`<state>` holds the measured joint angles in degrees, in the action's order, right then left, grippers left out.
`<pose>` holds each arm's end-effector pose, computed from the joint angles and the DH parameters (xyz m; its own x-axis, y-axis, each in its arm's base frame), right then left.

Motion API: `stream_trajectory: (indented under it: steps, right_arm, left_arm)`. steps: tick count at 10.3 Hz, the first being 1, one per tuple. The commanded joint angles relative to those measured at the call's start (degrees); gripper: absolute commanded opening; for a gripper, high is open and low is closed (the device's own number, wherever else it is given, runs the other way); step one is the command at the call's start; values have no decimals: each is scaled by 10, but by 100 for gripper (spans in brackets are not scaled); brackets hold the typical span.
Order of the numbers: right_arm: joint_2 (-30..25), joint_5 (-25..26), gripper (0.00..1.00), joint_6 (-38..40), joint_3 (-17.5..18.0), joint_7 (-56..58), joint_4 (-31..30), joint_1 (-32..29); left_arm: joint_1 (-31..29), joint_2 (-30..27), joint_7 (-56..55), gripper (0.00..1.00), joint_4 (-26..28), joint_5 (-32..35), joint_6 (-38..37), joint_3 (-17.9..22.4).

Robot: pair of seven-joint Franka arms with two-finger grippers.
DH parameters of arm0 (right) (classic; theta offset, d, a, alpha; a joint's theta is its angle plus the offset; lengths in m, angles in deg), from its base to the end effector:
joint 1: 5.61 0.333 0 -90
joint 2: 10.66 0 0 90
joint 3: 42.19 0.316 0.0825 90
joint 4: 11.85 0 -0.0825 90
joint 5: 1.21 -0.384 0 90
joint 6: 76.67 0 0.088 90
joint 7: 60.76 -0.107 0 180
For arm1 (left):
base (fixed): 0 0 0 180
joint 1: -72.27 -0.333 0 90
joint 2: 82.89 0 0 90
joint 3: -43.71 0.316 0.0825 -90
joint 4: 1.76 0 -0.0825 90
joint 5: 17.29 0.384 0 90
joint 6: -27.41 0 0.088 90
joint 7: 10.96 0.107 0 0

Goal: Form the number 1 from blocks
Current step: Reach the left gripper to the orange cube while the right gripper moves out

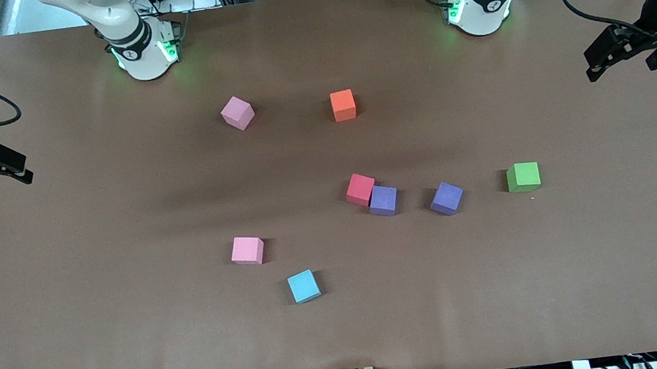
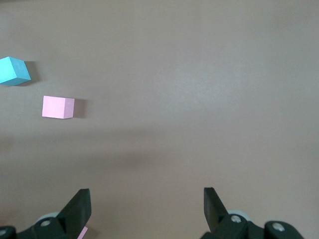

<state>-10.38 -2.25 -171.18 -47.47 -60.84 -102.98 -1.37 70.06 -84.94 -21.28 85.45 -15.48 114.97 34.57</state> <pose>0.5636 -0.0083 0.6196 0.9983 -0.0209 0.0541 -0.0200 -0.9996 -0.0178 0.5356 -0.0634 0.6630 0.9970 0.0604 0.0474 0.0618 -0.9977 -0.0291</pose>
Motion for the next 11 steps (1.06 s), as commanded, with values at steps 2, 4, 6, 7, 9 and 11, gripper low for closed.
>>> stream_trajectory:
  steps: [2, 4, 6, 7, 9, 11]
  right_arm:
    - [2, 0, 100, 9, 5, 8, 8, -6]
    - [2, 0, 100, 9, 5, 7, 7, -3]
    - [6, -2, 100, 8, 5, 6, 3, 1]
    - [12, -7, 100, 1, 5, 6, -7, 12]
    - [43, -10, 100, -20, 5, 4, -8, 37]
    - [80, -29, 100, -65, 5, 4, -8, 68]
  left_arm:
    - [-1, -3, 18, 100, -1, -11, -11, 2]
    - [12, 26, -7, 100, 16, -42, 15, -36]
    - [22, 23, -89, 100, 107, -78, 115, -74]
    - [27, 22, -109, 100, 151, -82, 163, -109]
    - [35, 28, -177, 100, 215, -81, 234, -184]
    - [62, 43, -300, 100, 276, -81, 311, -246]
